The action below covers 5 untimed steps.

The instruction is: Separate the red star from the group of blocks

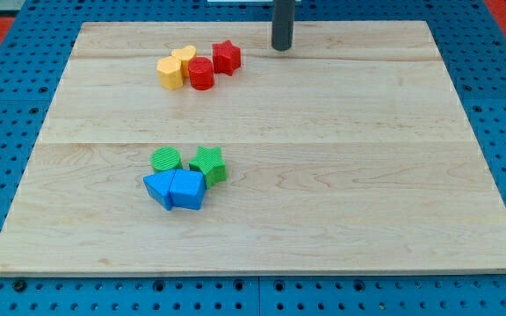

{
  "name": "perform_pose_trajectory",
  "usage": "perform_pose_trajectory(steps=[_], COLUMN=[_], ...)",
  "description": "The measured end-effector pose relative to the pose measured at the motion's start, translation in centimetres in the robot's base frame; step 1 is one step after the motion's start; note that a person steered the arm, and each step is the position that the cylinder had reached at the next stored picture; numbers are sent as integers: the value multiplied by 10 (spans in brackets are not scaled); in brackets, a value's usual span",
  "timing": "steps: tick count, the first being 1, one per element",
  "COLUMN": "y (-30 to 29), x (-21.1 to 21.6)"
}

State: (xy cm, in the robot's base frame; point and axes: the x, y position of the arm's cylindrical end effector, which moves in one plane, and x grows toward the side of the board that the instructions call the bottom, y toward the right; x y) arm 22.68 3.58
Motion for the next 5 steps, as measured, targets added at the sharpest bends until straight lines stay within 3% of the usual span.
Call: perform_pose_trajectory(steps=[1,3,5], y=[-47,-67,-127], x=[-3,21,46])
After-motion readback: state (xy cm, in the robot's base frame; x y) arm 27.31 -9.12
